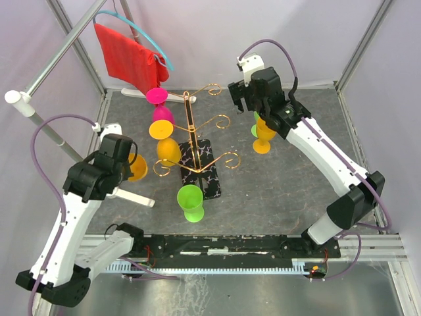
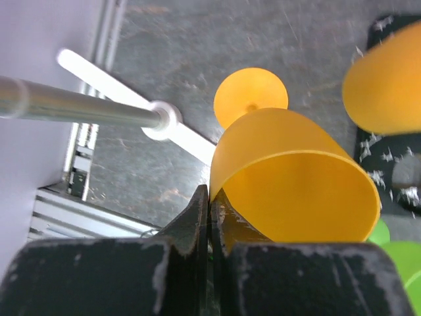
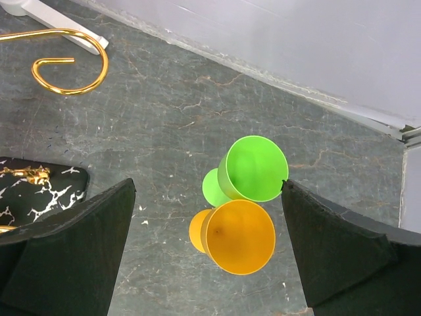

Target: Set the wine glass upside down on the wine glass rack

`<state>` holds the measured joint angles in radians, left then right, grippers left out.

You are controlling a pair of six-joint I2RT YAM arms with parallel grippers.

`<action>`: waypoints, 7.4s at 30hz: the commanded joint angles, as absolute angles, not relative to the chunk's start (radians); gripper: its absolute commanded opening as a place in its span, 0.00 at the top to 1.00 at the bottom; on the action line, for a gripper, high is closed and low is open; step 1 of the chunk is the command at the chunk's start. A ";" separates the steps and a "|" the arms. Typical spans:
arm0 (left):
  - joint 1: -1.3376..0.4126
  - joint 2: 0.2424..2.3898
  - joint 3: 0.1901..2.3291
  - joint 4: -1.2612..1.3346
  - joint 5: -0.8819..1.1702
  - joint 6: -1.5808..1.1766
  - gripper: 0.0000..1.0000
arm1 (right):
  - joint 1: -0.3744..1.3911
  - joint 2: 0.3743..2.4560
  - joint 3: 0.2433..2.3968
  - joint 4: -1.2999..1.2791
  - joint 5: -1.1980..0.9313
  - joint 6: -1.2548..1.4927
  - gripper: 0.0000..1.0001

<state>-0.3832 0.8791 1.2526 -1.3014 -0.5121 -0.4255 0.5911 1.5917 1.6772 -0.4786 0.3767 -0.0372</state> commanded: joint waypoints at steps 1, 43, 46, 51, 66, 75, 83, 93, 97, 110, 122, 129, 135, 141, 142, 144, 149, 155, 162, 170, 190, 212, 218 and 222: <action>-0.384 0.818 1.313 -1.124 -0.754 -0.420 0.97 | 0.594 1.536 1.666 -0.428 0.393 -0.047 0.00; -0.391 0.942 0.939 0.646 0.097 -0.184 0.97 | 0.592 1.417 1.458 0.310 -0.090 0.455 0.00; -0.391 0.939 0.975 0.566 0.116 -0.191 0.97 | 0.592 1.423 1.431 0.348 -0.096 0.346 0.00; -0.391 0.933 1.000 0.497 0.158 -0.237 0.97 | 0.592 1.428 1.355 0.486 -0.106 0.190 0.00; -0.391 0.925 0.801 0.856 0.137 -0.143 0.97 | 0.586 1.387 1.456 0.356 -0.144 0.723 0.00; -0.404 0.982 0.707 1.129 0.183 -0.168 0.97 | 0.586 1.461 1.472 0.536 -0.196 1.206 0.08; -0.430 0.989 0.686 1.164 0.154 -0.156 0.97 | 0.603 1.516 1.487 0.548 -0.207 1.260 0.14; -0.460 1.024 0.692 1.167 0.105 -0.124 0.97 | 0.638 1.552 1.507 0.597 -0.217 1.260 0.24; -0.474 1.033 0.692 1.161 0.061 -0.113 0.97 | 0.644 1.548 1.507 0.600 -0.215 1.236 0.32; -0.496 1.042 0.693 1.159 0.017 -0.095 0.97 | 0.652 1.569 1.522 0.601 -0.224 1.183 0.44; -0.505 1.037 0.692 1.153 0.025 -0.089 0.97 | 0.652 1.594 1.539 0.602 -0.235 1.179 0.53; -0.508 1.035 0.693 1.141 -0.003 -0.086 0.97 | 0.653 1.588 1.542 0.584 -0.233 1.164 0.76; -0.510 1.026 0.724 1.029 0.044 -0.092 0.88 | 0.653 1.588 1.567 0.543 -0.224 1.097 0.94; -0.510 0.965 0.686 0.929 0.059 -0.106 0.59 | 0.648 1.577 1.598 0.466 -0.180 0.934 1.00; -0.510 0.948 0.672 0.917 0.049 -0.110 0.54 | 0.643 1.574 1.600 0.461 -0.174 0.917 1.00; -0.509 0.915 0.654 0.887 0.030 -0.116 0.41 | 0.632 1.575 1.606 0.458 -0.164 0.888 1.00; -0.510 0.851 0.661 0.756 0.015 -0.100 0.01 | 0.585 1.573 1.632 0.414 -0.149 0.800 1.00; -0.510 0.838 0.725 0.621 -0.078 -0.123 0.01 | 0.521 1.519 1.635 0.273 -0.058 0.552 0.99; -0.509 0.898 0.875 0.475 -0.217 -0.124 0.01 | 0.438 1.456 1.539 0.228 -0.011 0.295 0.99; -0.510 0.957 1.010 0.346 -0.181 -0.118 0.01 | 0.360 1.514 1.345 0.416 -0.167 0.228 0.99; -0.510 0.957 1.004 0.285 -0.207 -0.050 0.01 | 0.360 1.748 1.128 1.037 -0.463 0.168 0.99; -0.510 0.951 1.007 0.248 -0.201 -0.039 0.01 | 0.463 1.868 1.098 1.108 -0.502 0.117 0.99; -0.510 0.952 1.014 0.235 -0.196 -0.038 0.01 | 0.487 1.915 1.117 1.149 -0.449 0.101 0.99; -0.510 0.958 1.013 0.233 -0.193 -0.040 0.01 | 0.493 1.939 1.134 1.179 -0.408 0.083 0.99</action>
